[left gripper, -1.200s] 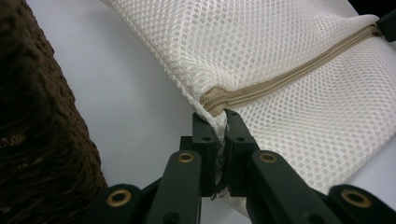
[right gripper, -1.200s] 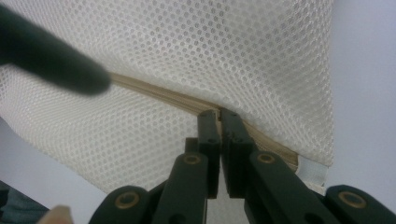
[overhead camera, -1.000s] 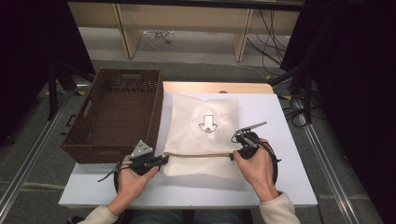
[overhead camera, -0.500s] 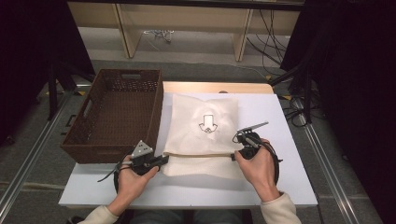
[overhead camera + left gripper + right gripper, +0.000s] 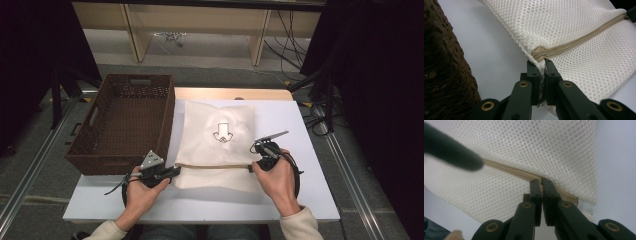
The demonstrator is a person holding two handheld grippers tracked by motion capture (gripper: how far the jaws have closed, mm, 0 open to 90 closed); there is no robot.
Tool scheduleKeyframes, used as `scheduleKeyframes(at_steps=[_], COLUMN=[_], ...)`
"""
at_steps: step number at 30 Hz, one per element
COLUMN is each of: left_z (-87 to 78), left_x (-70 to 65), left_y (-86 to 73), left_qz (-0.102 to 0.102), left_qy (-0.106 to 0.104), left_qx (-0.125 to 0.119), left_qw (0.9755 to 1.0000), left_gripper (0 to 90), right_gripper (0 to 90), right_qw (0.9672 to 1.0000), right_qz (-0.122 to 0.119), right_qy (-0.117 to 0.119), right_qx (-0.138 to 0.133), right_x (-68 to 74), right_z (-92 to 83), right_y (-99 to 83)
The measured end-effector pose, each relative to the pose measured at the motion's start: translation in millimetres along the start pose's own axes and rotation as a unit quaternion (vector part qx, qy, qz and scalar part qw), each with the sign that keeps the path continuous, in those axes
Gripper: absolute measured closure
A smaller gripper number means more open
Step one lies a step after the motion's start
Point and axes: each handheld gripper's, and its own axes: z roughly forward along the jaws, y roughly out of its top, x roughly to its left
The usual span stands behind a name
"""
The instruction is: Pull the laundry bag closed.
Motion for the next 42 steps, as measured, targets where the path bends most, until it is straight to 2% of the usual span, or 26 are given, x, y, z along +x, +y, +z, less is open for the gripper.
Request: scheduleKeyframes(at_steps=[1,3,4,7,8,9,11,14,15,19,21,25,28,29,30,31,34,35,37,40,42], left_z=[0.0,-0.2,0.1,-0.4,-0.3,0.1,0.2,-0.2,-0.5,0.1,-0.3,0.0,0.0,0.1,0.1,0.1,0.4,0.4,0.4,0.4,0.4], left_x=[0.1,-0.1,0.1,0.6,0.5,-0.2,0.2,0.5,0.7,-0.1,0.6,0.0,0.0,0.1,0.3,0.1,0.0,-0.2,-0.3,0.0,0.1], left_y=[0.0,0.0,0.0,0.0,0.3,0.1,-0.2,-0.1,0.3,-0.4,0.1,-0.3,-0.1,-0.1,-0.1,-0.1,-0.2,-0.2,-0.3,-0.2,-0.2], left_qz=[0.001,0.0,0.001,0.0,0.006,0.001,0.001,0.002,0.007,0.0,0.007,-0.001,0.002,0.001,0.001,0.004,0.003,0.002,0.002,0.003,0.003], left_qy=[0.0,0.002,-0.002,0.002,0.0,0.002,0.002,0.005,0.003,0.005,0.004,0.003,0.003,0.002,0.001,0.002,0.001,0.002,0.002,0.001,0.001], left_qx=[0.0,0.001,0.0,0.002,0.0,0.0,0.001,0.002,0.0,0.0,0.0,0.0,0.0,0.0,0.001,0.001,0.0,0.001,0.001,0.001,0.0], left_qw=[1.0,1.0,1.0,1.0,1.0,1.0,1.0,1.0,1.0,1.0,1.0,1.0,1.0,1.0,1.0,1.0,1.0,1.0,1.0,1.0,1.0], left_gripper=[85.1,85.1,85.1,85.1,85.1,85.1,85.1,85.1,85.0,85.1,85.1,85.0,85.1,85.1,85.1,85.1,85.1,85.0,85.0,85.1,85.0], right_gripper=[88.7,88.6,88.6,88.6,88.6,88.6,88.6,88.6,88.6,88.6,88.6,88.6,88.7,88.6,88.6,88.6,88.6,88.6,88.6,88.6,88.6], right_qw=[0.9999,1.0,0.9999,1.0,0.9998,0.9998,1.0,0.9998,0.9998,0.9998,0.9998,0.9997,0.9997,0.9999,0.9999,0.9996,0.9996,0.9999,0.9999,0.9995,0.9996], right_qz=[0.009,0.002,0.01,0.006,0.015,0.016,0.007,0.018,0.021,0.02,0.019,0.025,0.022,0.008,0.009,0.026,0.027,0.014,0.012,0.028,0.025], right_qy=[0.002,0.003,0.003,0.0,0.005,-0.001,0.0,-0.003,-0.005,-0.002,-0.001,0.0,-0.005,-0.003,-0.001,-0.002,-0.003,0.0,-0.003,-0.004,-0.006], right_qx=[0.005,0.003,0.006,0.004,0.008,0.008,0.005,0.007,0.002,0.005,0.006,0.008,0.01,0.008,0.007,0.013,0.011,0.006,0.009,0.012,0.011], right_x=[1.2,0.0,1.0,-0.8,-0.3,-0.5,-3.5,-3.1,-3.9,-4.7,-5.0,-5.4,-5.9,-8.5,-9.0,-6.8,-7.8,-10.4,-10.6,-9.0,-10.7], right_z=[-0.7,-0.8,-1.5,-1.9,-2.4,-3.1,-2.5,-4.0,-4.5,-4.4,-4.0,-4.1,-3.3,-2.5,-2.7,-4.1,-5.8,-5.1,-4.3,-5.0,-5.5], right_y=[0.0,0.0,-0.1,-0.2,-0.2,-0.5,-0.6,-1.0,-1.2,-1.3,-1.1,-1.2,-1.5,-1.4,-1.5,-1.8,-2.1,-2.1,-2.2,-2.7,-3.0])
